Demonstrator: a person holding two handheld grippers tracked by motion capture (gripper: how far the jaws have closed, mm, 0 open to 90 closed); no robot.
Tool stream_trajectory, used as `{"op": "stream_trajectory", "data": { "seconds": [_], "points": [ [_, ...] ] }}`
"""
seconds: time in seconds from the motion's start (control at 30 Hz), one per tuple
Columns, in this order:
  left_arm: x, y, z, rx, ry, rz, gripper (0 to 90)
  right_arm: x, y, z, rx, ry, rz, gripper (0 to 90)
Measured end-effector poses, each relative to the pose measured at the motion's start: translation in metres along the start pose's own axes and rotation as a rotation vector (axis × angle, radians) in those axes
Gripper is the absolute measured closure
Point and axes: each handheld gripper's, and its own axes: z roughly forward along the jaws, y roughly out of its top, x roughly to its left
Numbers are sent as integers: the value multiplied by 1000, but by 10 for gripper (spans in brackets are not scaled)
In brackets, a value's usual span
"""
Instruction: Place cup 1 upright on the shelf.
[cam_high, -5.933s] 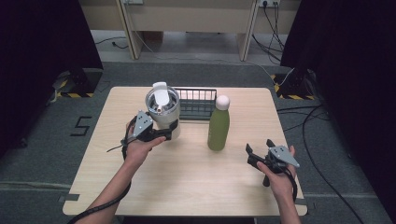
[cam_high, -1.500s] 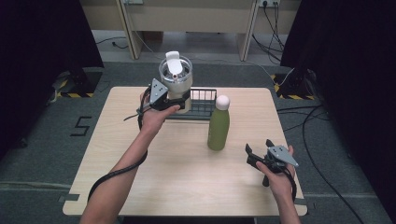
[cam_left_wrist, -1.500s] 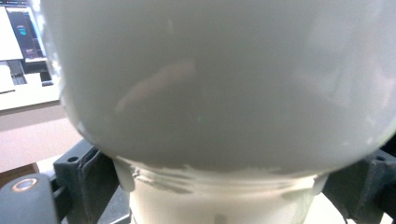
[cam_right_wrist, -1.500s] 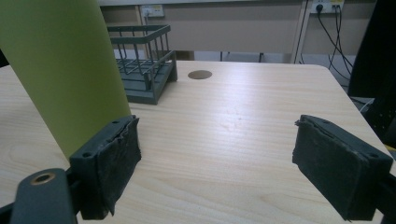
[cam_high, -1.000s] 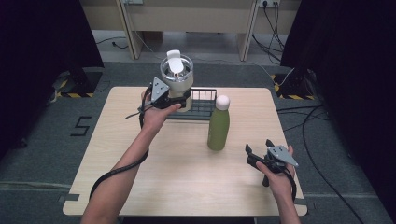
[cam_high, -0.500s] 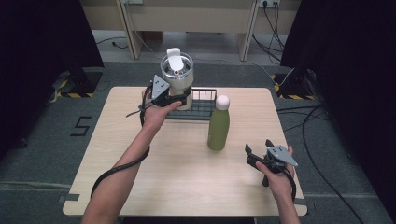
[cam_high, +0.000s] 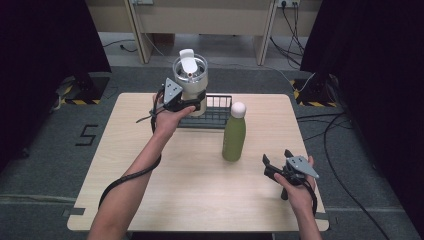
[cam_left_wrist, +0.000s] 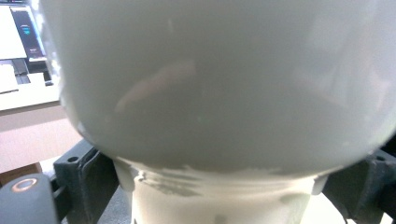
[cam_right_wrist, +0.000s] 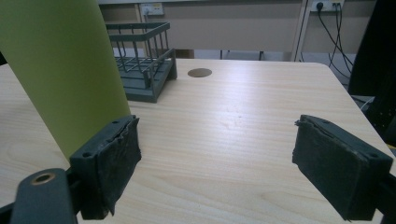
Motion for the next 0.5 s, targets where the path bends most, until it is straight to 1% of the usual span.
{"op": "stream_trajectory", "data": {
  "seconds": [0.1,0.2,0.27,0.3,0.33,0.37,0.4,0.43,0.47,0.5],
  "points": [
    [0,0,1,8,-2,-11,95,0,0,0,0,0,1,148],
    [0,0,2,9,-1,-11,95,0,0,0,0,1,2,148],
    [1,1,4,2,3,-4,95,0,0,0,1,0,1,148],
    [1,1,4,7,0,-15,95,0,0,0,2,-1,3,148],
    [1,1,4,8,0,-15,95,0,0,0,3,-1,2,148],
    [2,1,5,3,4,-3,95,0,0,0,3,-1,0,148],
    [2,1,5,3,4,-2,95,0,0,0,2,0,-1,148],
    [2,1,5,3,4,-4,95,0,0,0,2,0,-1,148],
    [1,1,6,8,2,-15,95,0,0,0,2,0,0,148],
    [1,1,6,9,3,-14,95,0,0,0,2,0,0,148]
  ]
}}
